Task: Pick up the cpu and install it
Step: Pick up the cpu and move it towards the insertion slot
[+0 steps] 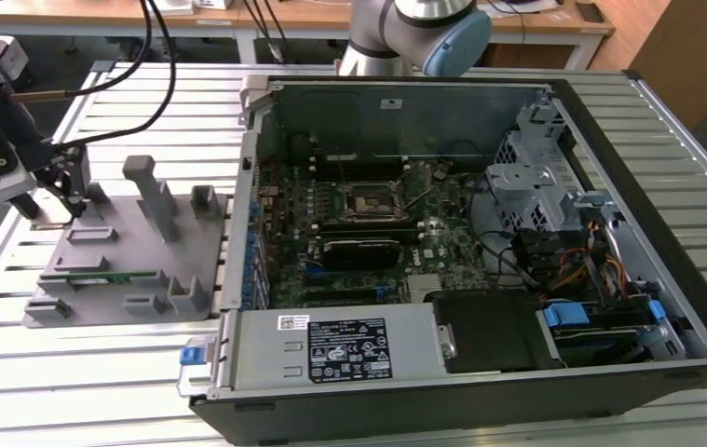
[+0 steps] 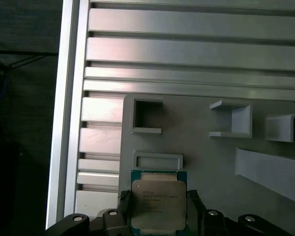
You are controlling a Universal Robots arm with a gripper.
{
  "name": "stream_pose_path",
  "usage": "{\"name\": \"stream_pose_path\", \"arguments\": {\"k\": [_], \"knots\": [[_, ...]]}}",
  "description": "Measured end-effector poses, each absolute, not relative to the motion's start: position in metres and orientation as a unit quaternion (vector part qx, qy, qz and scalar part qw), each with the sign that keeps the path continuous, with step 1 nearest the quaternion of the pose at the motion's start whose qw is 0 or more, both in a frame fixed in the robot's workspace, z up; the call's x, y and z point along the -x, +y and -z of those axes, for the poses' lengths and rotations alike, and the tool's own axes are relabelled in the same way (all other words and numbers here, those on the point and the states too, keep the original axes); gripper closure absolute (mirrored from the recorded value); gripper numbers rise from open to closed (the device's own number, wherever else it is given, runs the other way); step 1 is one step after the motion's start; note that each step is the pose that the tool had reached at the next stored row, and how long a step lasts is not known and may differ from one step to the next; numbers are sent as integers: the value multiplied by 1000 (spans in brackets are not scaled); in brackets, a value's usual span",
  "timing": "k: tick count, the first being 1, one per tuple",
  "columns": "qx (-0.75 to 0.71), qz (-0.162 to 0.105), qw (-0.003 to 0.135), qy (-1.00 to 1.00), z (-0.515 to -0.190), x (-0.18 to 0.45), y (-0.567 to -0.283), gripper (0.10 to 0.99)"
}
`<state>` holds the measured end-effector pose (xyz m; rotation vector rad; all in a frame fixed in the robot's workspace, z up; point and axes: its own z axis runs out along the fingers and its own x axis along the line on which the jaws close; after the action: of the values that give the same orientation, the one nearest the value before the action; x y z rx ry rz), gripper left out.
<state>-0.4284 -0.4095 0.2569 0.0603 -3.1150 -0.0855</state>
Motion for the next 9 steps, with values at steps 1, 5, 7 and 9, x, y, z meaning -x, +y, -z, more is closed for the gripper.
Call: {"name": "stream_pose_path", "arguments": {"k": [1, 5, 7, 9], "knots": [[-19, 27, 12, -999, -257, 428, -409, 553], [-19, 27, 12, -999, -258, 428, -409, 553], [-19, 27, 12, -999, -259, 428, -409, 553], [-19, 27, 12, -999, -261, 428, -408, 553]]}}
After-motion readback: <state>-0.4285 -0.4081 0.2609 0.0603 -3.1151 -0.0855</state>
